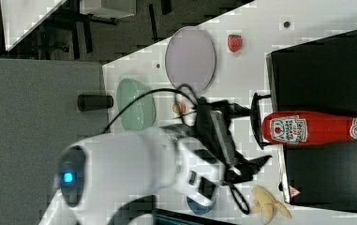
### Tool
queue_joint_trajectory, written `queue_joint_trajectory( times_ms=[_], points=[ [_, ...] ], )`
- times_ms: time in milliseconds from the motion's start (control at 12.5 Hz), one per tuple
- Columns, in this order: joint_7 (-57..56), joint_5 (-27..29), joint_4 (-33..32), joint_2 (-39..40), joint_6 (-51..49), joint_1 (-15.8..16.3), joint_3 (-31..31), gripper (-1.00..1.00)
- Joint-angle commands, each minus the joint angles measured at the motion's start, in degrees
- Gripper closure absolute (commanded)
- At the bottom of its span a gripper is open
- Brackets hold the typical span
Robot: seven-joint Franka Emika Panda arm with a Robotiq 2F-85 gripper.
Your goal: Pick Ketchup from oven and place it on table.
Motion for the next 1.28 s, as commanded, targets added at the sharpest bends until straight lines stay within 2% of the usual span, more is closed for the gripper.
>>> queue_joint_trajectory(
  times_ms=[80, 240, 560, 720, 800, 1040, 1280],
  points=[
    [0.13, 7.15, 2.43, 5.63, 4.32, -0.58, -2.25, -1.00],
    [4.80, 9.03, 2.41, 8.81, 4.66, -0.74, -2.69, -1.00],
    [4.88, 9.17, 1.95, 12.27, 4.90, -0.77, -2.65, -0.97],
    [4.88, 9.17, 1.34, 12.43, 5.73, -0.73, -2.62, -0.37],
    [4.87, 9.17, 1.43, 12.05, 5.72, -0.60, -2.57, -0.23],
    [4.87, 8.76, 3.75, 10.56, 3.57, 0.27, -2.33, -0.23],
    [4.68, 5.35, 10.63, 6.50, -5.90, 4.81, 0.05, -0.23]
  ],
)
